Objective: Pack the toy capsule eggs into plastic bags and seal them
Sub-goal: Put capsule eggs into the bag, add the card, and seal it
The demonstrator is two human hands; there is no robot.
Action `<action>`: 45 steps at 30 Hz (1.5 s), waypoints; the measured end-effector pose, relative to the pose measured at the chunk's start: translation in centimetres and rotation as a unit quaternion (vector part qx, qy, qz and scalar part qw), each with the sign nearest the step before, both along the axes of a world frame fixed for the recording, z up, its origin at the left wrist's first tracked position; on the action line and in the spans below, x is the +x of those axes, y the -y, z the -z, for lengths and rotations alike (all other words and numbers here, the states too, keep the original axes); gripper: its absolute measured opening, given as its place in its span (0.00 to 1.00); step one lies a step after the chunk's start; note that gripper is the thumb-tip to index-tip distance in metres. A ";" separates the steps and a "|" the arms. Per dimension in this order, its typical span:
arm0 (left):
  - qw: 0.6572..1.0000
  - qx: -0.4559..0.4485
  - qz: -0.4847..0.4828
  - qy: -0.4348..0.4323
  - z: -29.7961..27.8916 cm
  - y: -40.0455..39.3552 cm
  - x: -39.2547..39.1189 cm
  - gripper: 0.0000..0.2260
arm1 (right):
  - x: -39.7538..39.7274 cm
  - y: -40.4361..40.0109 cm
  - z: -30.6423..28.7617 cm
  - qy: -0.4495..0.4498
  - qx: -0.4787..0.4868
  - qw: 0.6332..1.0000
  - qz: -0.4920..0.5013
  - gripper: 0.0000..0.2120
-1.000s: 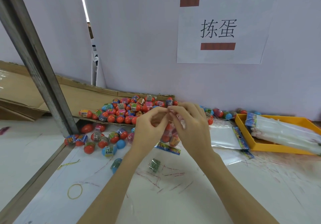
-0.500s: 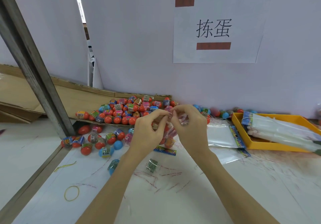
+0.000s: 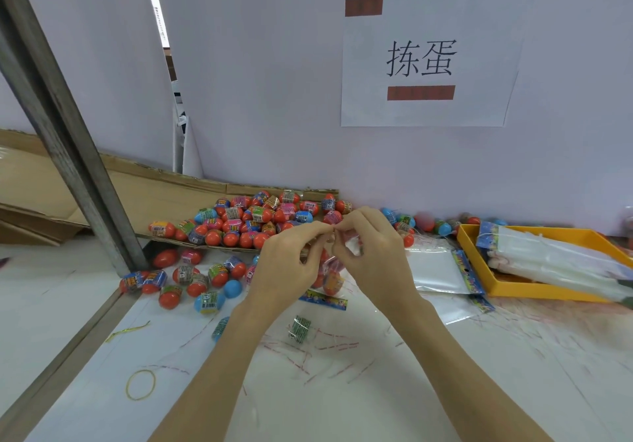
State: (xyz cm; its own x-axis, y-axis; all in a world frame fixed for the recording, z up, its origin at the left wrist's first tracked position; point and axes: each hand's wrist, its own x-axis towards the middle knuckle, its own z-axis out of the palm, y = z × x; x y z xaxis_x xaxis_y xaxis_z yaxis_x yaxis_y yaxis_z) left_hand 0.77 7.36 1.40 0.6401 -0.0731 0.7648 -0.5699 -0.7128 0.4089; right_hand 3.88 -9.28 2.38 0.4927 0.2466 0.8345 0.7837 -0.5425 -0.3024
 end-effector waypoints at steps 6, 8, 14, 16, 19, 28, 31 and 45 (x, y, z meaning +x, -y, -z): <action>1.000 0.006 0.006 -0.008 -0.5 0.5 -0.4 0.07 | 0.0 -0.4 0.4 -0.101 0.092 0.991 -0.003 0.11; 1.000 -0.001 0.004 -0.020 -0.5 0.5 -0.4 0.06 | 0.1 -0.3 0.5 -0.119 0.113 0.986 -0.011 0.11; 0.998 -0.018 -0.036 -0.038 -0.5 0.7 -0.3 0.05 | 0.7 0.1 0.5 -0.136 0.112 0.984 0.008 0.11; 0.992 -0.084 -0.068 -0.072 -0.7 -0.1 0.0 0.08 | 1.9 1.4 0.4 -0.164 0.164 0.972 0.044 0.12; 0.971 -0.200 -0.108 -0.069 -1.0 -1.7 0.1 0.09 | 3.5 3.8 1.0 -0.194 0.207 0.951 0.120 0.10; 0.951 -0.264 -0.139 -0.086 -1.0 -1.8 0.1 0.06 | 5.4 5.9 2.8 -0.318 -0.073 0.938 0.116 0.04; 0.960 -0.236 -0.129 -0.081 -1.0 -1.3 0.0 0.06 | 5.4 6.0 2.8 -0.296 -0.068 0.939 0.158 0.10; 0.903 -0.377 -0.012 -0.206 -0.3 -0.6 0.5 0.07 | 3.2 3.8 1.2 -0.350 0.181 0.911 -0.121 0.07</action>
